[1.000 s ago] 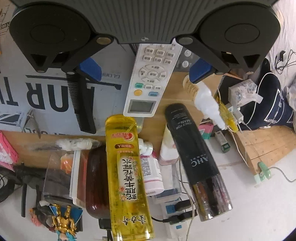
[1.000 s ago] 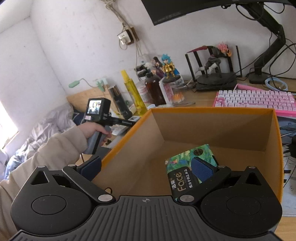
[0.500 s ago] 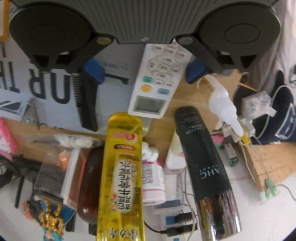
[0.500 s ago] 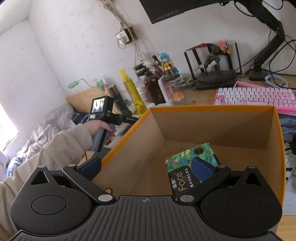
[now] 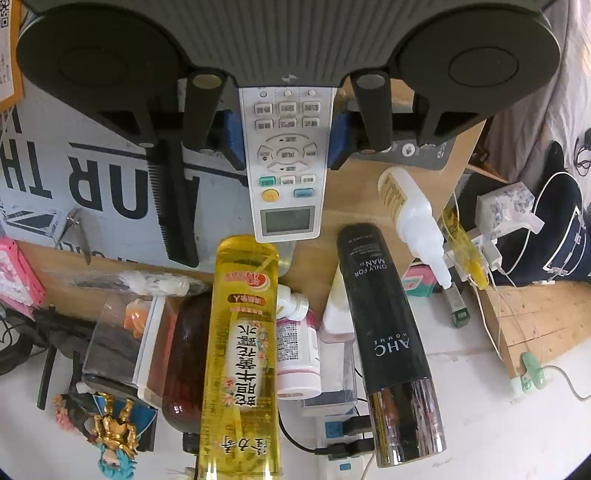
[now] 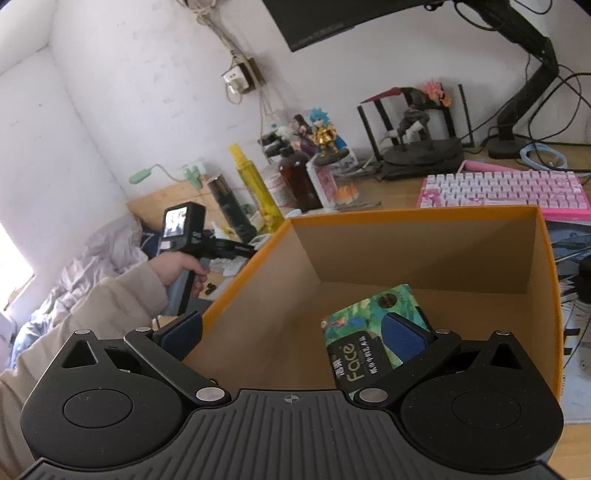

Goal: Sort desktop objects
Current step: 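Carry the white remote with the left gripper over the orange box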

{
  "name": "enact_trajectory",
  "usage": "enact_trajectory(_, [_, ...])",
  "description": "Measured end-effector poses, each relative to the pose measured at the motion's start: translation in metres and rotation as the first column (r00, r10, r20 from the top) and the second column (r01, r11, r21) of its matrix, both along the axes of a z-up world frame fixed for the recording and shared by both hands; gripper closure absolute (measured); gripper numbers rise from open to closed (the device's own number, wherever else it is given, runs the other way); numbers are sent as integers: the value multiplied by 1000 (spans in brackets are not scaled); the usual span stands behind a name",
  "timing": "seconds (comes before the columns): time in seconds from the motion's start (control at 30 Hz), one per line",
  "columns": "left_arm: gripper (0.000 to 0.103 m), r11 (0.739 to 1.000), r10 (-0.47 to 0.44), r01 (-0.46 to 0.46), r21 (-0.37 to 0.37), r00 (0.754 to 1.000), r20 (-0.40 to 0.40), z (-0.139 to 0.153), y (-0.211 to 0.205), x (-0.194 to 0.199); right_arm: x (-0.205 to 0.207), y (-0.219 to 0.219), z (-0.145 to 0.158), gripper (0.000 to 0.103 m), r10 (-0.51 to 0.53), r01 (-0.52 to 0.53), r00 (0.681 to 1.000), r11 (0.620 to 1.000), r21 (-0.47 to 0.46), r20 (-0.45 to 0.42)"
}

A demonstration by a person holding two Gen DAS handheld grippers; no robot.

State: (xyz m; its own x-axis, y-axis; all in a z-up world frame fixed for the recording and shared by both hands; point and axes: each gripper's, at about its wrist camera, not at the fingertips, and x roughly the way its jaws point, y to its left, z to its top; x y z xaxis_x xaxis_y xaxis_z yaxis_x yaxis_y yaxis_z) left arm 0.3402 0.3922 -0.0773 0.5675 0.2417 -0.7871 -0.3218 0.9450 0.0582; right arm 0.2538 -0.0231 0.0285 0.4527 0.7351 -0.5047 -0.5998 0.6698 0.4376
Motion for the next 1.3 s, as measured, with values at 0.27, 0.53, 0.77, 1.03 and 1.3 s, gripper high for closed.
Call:
enact_trajectory(0.27, [55, 1000, 7, -7, -8, 998, 70, 18, -11, -24, -1, -7, 0, 0, -22, 22, 1000, 1000, 3, 11])
enact_trajectory(0.53, [55, 999, -18, 29, -46, 977, 212, 65, -36, -69, -7, -21, 5, 0, -34, 33, 999, 999, 17, 33])
enact_trajectory(0.77, [55, 993, -110, 121, -13, 937, 330, 104, -87, -106, -10, -46, 13, 0, -70, 67, 996, 996, 52, 55])
enact_trajectory(1.03, [55, 966, -237, 260, 14, 856, 459, 133, -161, -149, -15, -72, 15, 0, -102, 98, 992, 993, 62, 77])
enact_trajectory(1.3, [55, 915, -379, 403, 23, 838, 393, 123, -230, -145, -19, -99, 11, 0, -134, 128, 989, 988, 89, 61])
